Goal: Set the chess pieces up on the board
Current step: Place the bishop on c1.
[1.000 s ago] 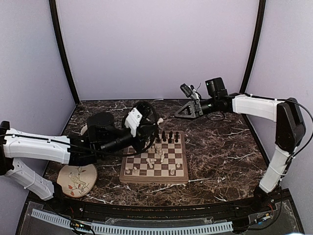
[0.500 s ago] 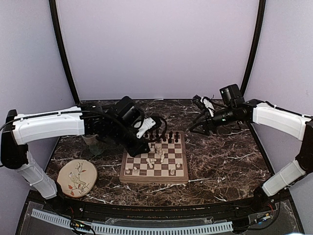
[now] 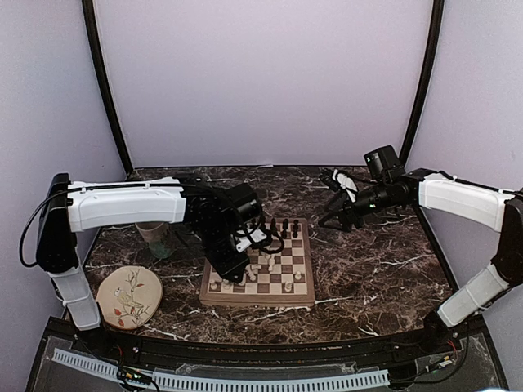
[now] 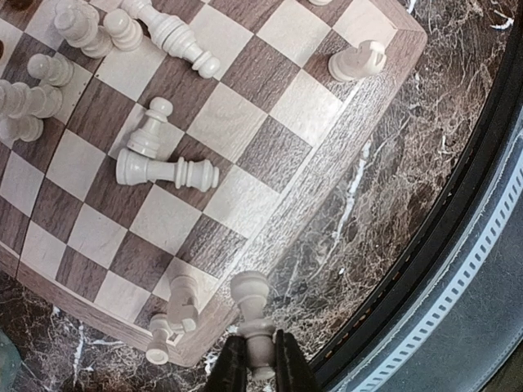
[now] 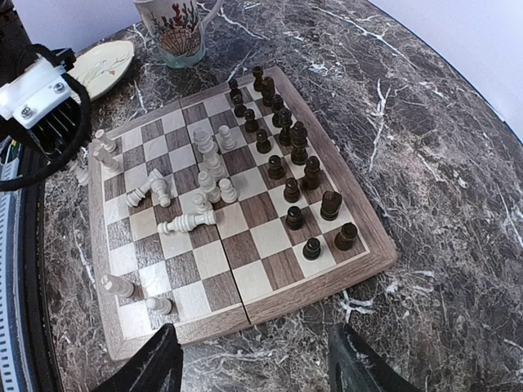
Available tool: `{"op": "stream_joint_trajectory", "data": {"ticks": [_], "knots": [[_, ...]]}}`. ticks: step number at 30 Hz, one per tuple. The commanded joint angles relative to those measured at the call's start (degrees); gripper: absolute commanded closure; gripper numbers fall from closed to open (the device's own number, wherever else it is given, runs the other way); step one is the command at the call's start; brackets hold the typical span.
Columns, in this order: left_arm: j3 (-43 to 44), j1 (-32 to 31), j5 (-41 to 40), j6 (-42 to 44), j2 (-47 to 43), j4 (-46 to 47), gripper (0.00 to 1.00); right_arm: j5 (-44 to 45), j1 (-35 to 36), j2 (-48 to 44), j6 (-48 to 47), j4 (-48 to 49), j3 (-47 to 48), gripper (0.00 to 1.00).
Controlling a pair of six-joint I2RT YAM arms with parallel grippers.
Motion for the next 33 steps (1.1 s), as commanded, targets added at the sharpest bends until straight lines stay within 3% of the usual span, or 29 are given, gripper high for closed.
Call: {"op": "stream_joint_trajectory", "data": {"ticks": [1, 33], "knots": [[2.56, 0.38, 1.98, 1.41, 1.53, -3.33, 0.91, 0.9, -0.16, 0.08, -1.7, -0.24, 0.13, 0.39], [6.87, 0.3, -2.5, 5.3, 9.79, -6.93, 0.85, -0.06, 0.19, 1.88, -2.67, -2.05, 0.9, 0.39]]}}
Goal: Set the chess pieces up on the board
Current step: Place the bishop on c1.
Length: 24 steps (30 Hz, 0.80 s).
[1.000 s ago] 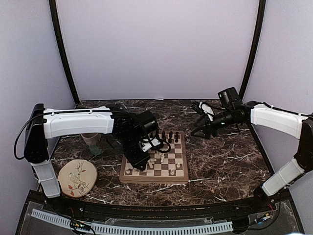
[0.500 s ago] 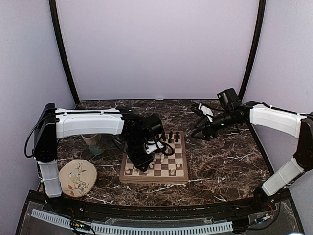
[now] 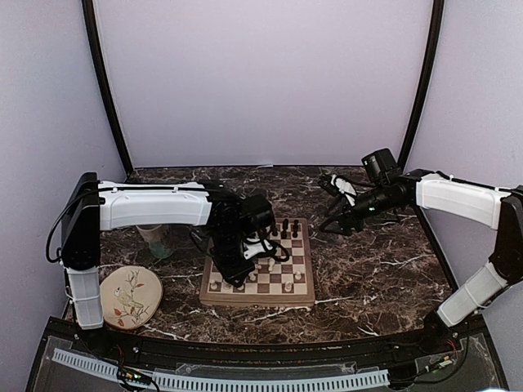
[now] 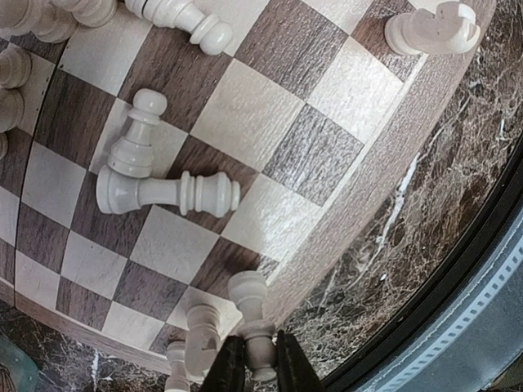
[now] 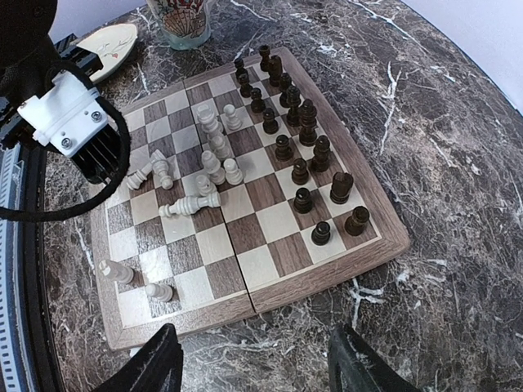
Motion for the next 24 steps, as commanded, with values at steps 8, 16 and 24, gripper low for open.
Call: {"op": "stream_joint_trajectory", "data": {"ticks": [8, 16, 24], "knots": [[1.65, 0.21, -0.48, 0.75, 1.3, -1.54, 0.8, -0.33, 0.37, 0.61, -0.61, 0.01, 0.99, 0.39], [1.74, 0.21, -1.79, 0.16, 1.75, -0.82, 0.76, -0.1, 0.62, 0.9, -0.7, -0.17, 1.08, 0.39], [1.39, 0.04, -2.95, 1.01, 1.58, 0.88, 0.82, 0.12, 0.81, 1.25, -0.72, -0.33, 1.15, 0.39]]}}
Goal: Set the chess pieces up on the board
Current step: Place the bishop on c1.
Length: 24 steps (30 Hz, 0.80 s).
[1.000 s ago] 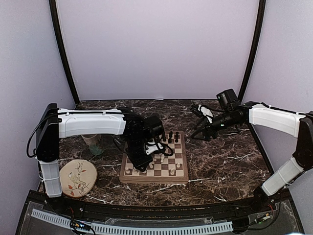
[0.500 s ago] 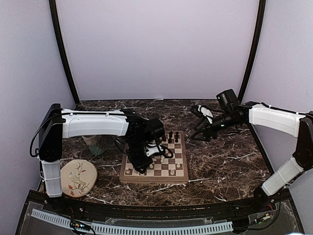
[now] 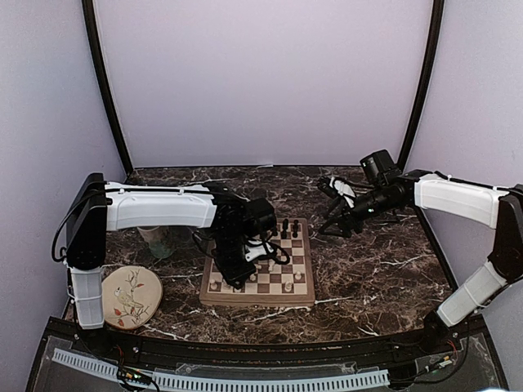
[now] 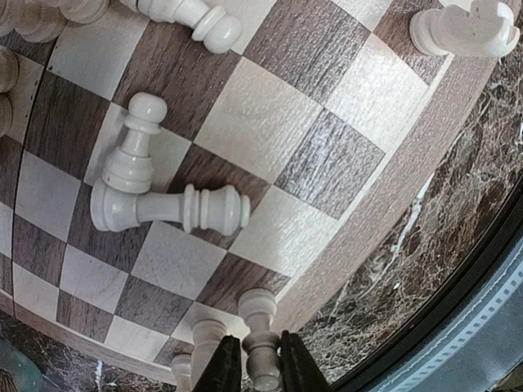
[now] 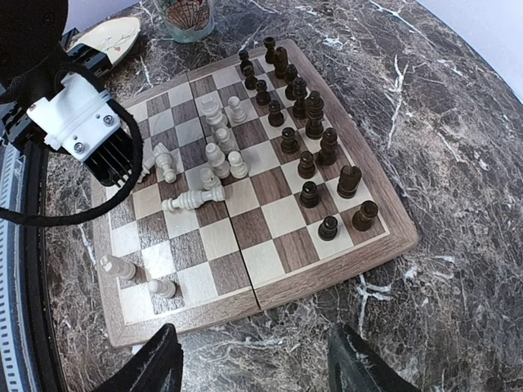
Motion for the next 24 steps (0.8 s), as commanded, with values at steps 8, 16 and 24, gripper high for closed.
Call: {"op": "stream_joint_trajectory", "data": {"ticks": [8, 16, 24], "knots": [[0.92, 0.04, -1.8, 1.23, -0.15, 1.62, 0.83, 0.3, 0.61, 1.1, -0.6, 0.23, 1.29, 0.39], [0.99, -0.04, -2.45, 0.89, -0.69, 1.89, 0.77, 0.49, 1.25, 1.45, -0.8, -0.13, 1.52, 0.39], [1.86, -0.06, -3.98, 0.62, -4.01, 2.54, 0.69, -0.42, 1.79, 2.26, -0.58, -1.81, 3.02, 0.38]]}}
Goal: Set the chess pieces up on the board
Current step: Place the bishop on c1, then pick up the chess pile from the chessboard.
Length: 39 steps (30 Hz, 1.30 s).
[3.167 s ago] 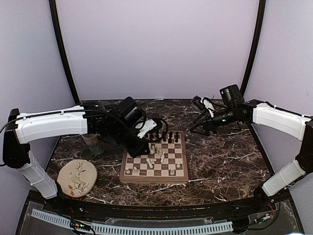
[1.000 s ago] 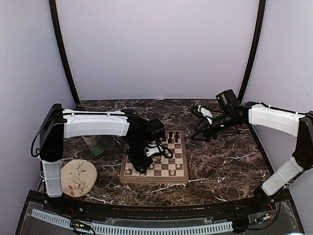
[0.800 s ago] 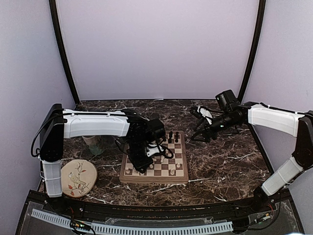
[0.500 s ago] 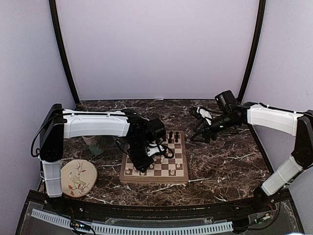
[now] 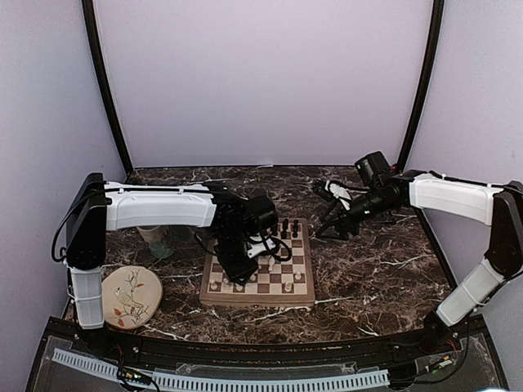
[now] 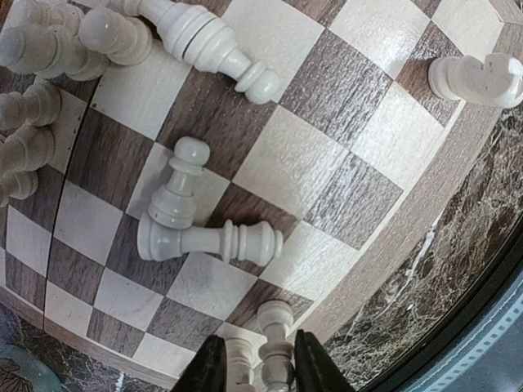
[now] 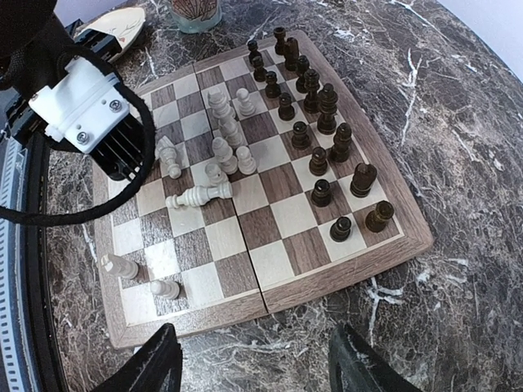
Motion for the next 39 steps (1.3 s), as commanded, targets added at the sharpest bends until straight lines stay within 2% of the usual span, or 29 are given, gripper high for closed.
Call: {"op": "stream_joint_trajectory", "data": {"ticks": [1, 6, 7, 8, 9, 10, 11, 14, 17, 19, 21, 23, 25, 28, 31, 32, 33, 35, 38, 39], "knots": [[1.56, -0.06, -1.68, 0.21, -4.56, -0.46, 0.68, -1.11, 0.57, 0.35, -0.21, -1.98, 2.98, 0.38], [-0.19, -0.06, -3.17, 1.79, -10.43, 2.61, 0.62, -1.17, 0.57, -1.89, 0.39, -5.22, 7.38, 0.36], [-0.75, -0.06, -3.61, 2.2, -12.7, 4.32, 0.59, -1.17, 0.56, -2.61, 0.66, -5.74, 8.12, 0.23], [-1.21, -0.06, -4.36, 2.52, -14.21, 5.99, 0.47, -0.91, 0.55, -3.36, 0.96, -6.27, 8.8, 0.03], [-1.7, -0.06, -5.5, 2.65, -15.87, 7.8, 0.21, -0.3, 0.57, -4.1, 1.17, -6.9, 9.5, 0.0], [-2.28, -0.06, -6.79, 2.73, -17.34, 10.05, 0.04, 0.49, 0.62, -4.87, 1.17, -7.53, 10.13, 0.0], [-2.62, -0.06, -8.79, 2.54, -18.79, 11.93, 0.01, 1.5, 0.7, -5.69, 0.95, -8.63, 11.02, 0.0], [-3.68, 0.03, -16.33, 0.27, -22.17, 17.27, 0.01, 6.51, 0.99, -7.56, 1.76, -10.98, 14.19, 0.0], [-6.06, 0.1, -19.23, -1.07, -24.66, 24.74, 0.01, 13.0, 1.02, -9.87, 3.24, -9.69, 16.92, 0.0], [-13.24, 0.12, -20.37, -1.0, -27.61, 36.7, 0.01, 17.57, 1.02, -12.48, 4.74, -3.92, 14.92, 0.0], [-20.75, 0.2, -21.24, -0.51, -30.72, 50.27, 0.01, 17.92, 1.02, -14.82, 3.68, -0.45, 12.75, 0.0], [-26.2, 0.84, -23.03, -1.06, -32.74, 60.93, 0.01, 16.56, 1.01, -16.11, 2.85, 0.0, 12.09, 0.0], [-28.09, 2.0, -22.63, -2.48, -33.1, 66.1, 0.01, 12.66, 1.02, -15.25, 1.37, -3.36, 14.11, 0.0], [-28.33, 2.62, -23.64, -3.04, -32.34, 69.24, 0.01, 8.62, 1.27, -13.84, 2.03, -6.74, 17.52, 0.0], [-28.67, 3.1, -29.99, -3.43, -30.43, 72.07, 0.01, 14.39, 1.45, -13.1, 5.86, -3.16, 17.66, 0.0], [-27.89, 3.15, -35.05, -5.09, -29.03, 70.79, 0.01, 15.9, 1.41, -12.12, 6.45, -3.17, 18.04, 0.0], [-26.7, 3.31, -36.56, -5.88, -27.44, 68.87, 0.01, 17.06, 1.45, -11.03, 6.14, -3.64, 18.35, 0.0], [-25.43, 3.86, -32.13, -2.79, -24.95, 66.44, 0.01, 16.33, 1.31, -9.2, 5.17, -3.59, 17.67, 0.0], [-26.4, 4.22, -30.63, -4.84, -23.31, 64.72, 0.02, 12.69, 0.32, -6.3, 5.28, -1.98, 14.33, 0.01], [-27.34, 4.35, -29.71, -5.2, -23.66, 64.78, 0.05, 10.84, 0.14, -4.46, 4.31, -3.42, 14.8, 0.0]]}}
